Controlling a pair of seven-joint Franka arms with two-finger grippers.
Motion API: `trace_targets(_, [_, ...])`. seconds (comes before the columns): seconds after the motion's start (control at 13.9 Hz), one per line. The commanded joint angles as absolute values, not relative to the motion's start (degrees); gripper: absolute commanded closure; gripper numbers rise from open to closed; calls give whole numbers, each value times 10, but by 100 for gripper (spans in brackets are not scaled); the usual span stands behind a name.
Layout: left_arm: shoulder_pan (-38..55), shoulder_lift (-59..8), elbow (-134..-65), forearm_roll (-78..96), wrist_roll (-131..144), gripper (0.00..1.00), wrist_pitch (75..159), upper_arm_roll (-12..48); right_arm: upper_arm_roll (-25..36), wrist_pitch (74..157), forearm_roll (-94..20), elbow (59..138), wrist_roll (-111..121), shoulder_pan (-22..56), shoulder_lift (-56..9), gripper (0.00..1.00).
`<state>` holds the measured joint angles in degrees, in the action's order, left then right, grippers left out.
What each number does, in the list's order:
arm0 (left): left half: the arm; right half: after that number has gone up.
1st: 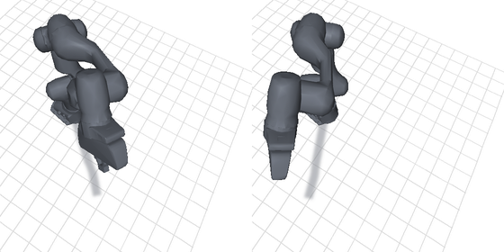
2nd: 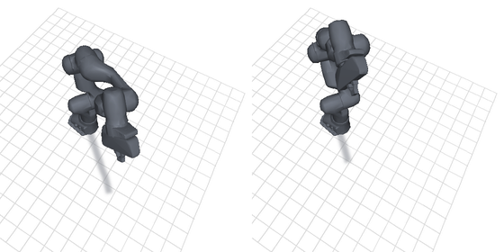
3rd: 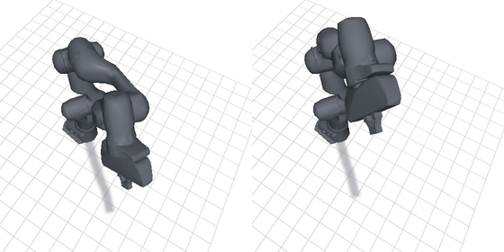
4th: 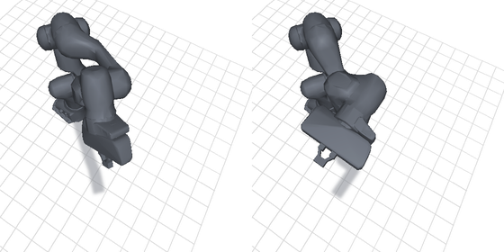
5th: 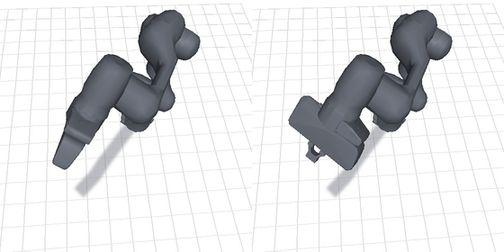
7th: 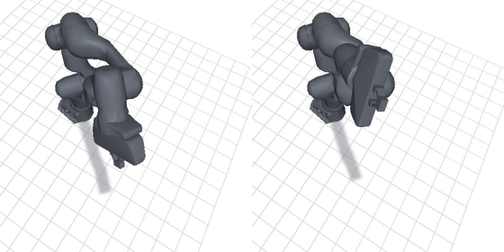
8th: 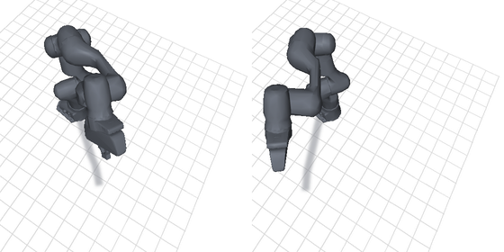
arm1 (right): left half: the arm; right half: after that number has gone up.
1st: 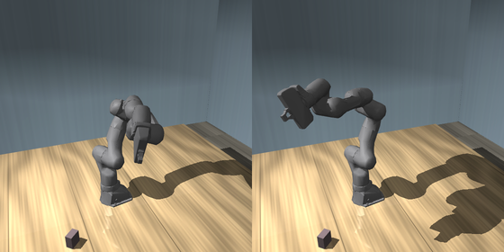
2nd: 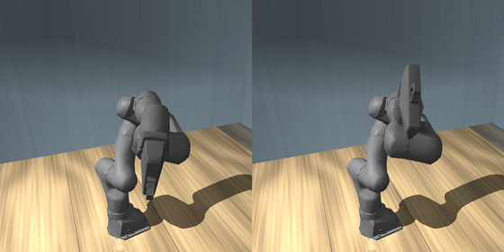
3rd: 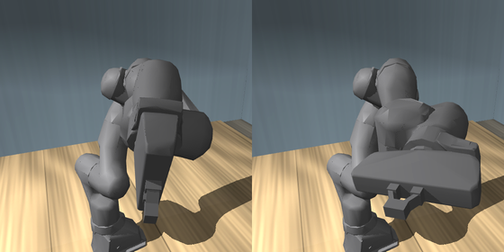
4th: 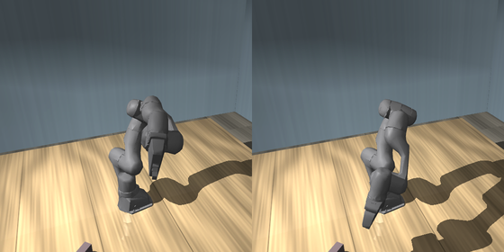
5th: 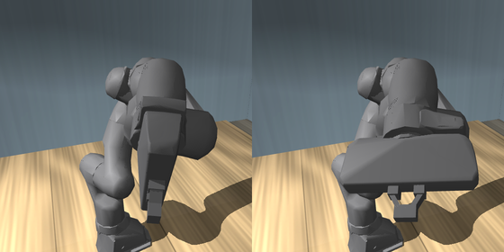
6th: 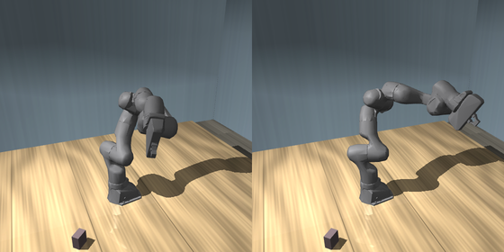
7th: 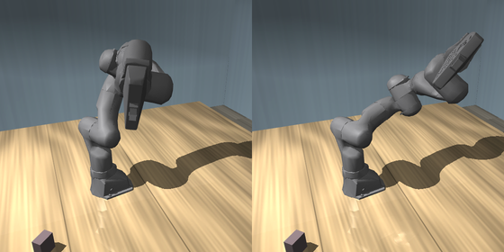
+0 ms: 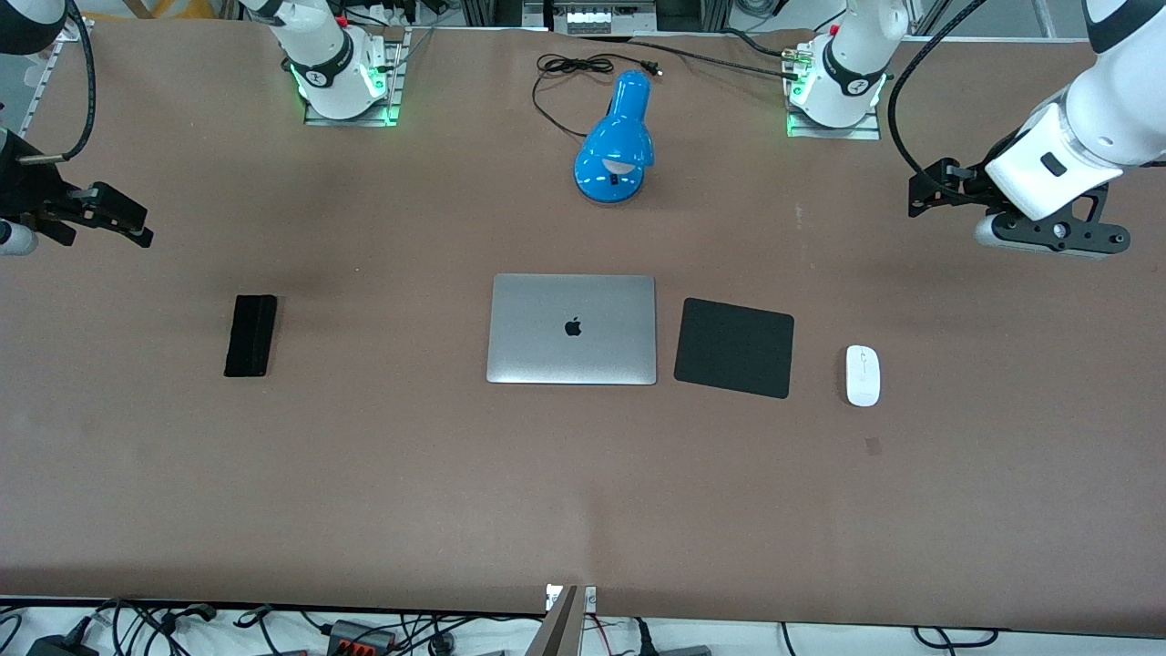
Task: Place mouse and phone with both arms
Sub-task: 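Reach the right gripper to the black phone while the left gripper reaches the mouse, then grasp the phone with the right gripper while the left gripper grasps the mouse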
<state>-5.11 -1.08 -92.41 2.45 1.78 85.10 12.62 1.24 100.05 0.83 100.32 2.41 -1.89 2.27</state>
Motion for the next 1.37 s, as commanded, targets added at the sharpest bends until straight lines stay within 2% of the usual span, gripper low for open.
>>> trace_targets(0.0, [-54,-2,-934,37,-1,0,853,123,11,995,2,1000,32,-13,2,0])
trace_targets(0.29, [-55,-4,-934,36,0,0,852,123,12,998,14,1001,32,-18,-63,0])
trace_targets(0.5, [-56,-55,-933,32,-2,0,858,115,12,1039,43,1005,24,-14,-115,0])
trace_targets(0.72, [-74,-181,-888,30,-1,0,864,114,15,1084,43,1011,23,-19,-161,0])
trace_targets(0.93, [-81,-315,-870,16,-1,0,952,113,17,1139,43,1025,2,-22,-208,0])
trace_targets(1.08, [-84,-362,-875,-10,-1,0,1008,113,17,1187,43,1046,-13,-29,-224,0])
trace_targets(1.29, [-79,-394,-875,-25,-1,0,1046,113,19,1232,43,1074,-18,-41,-242,0])
